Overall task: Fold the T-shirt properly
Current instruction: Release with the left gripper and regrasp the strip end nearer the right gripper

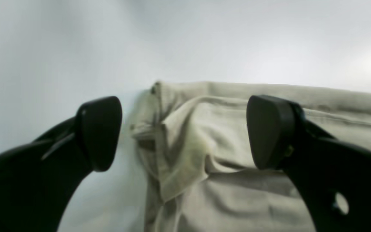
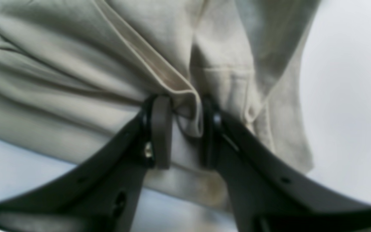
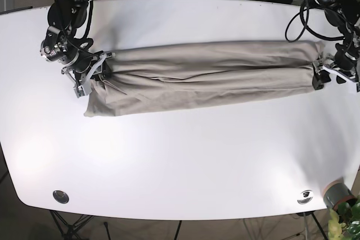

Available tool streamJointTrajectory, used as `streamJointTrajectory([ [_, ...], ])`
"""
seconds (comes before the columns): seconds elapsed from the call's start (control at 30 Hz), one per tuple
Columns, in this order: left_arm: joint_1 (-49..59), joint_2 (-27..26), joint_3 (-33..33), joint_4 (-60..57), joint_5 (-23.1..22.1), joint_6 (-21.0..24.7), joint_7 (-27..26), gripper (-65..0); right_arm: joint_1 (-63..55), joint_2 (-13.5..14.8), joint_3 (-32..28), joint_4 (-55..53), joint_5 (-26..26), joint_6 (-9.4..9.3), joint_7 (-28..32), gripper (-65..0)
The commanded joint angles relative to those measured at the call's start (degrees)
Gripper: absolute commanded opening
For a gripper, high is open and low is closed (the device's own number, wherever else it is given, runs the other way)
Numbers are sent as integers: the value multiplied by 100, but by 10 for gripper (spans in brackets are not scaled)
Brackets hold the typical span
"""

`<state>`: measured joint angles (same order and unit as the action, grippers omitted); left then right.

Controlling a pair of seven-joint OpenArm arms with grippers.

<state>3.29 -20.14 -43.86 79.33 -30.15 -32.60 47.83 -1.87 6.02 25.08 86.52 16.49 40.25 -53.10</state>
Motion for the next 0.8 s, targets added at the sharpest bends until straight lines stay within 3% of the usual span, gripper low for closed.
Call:
streamJointTrajectory([
  [0.0,106,-153,-155,98,-233,-50,-49,-71,59,44,28,82,-1,-25,13,-504],
  [0.33,300,-197,-252,-667,-383,-59,-67,-71,68,35,28,73,-1,-25,22,-504],
  [0.53,291,-179,-217,-834,-365,-639,-76,-75,59,35,28,73,-1,-25,22,-504],
  [0.77,264,-170,100,-843,-365,-507,-67,-76,7,35,28,73,-1,-25,22,-506],
])
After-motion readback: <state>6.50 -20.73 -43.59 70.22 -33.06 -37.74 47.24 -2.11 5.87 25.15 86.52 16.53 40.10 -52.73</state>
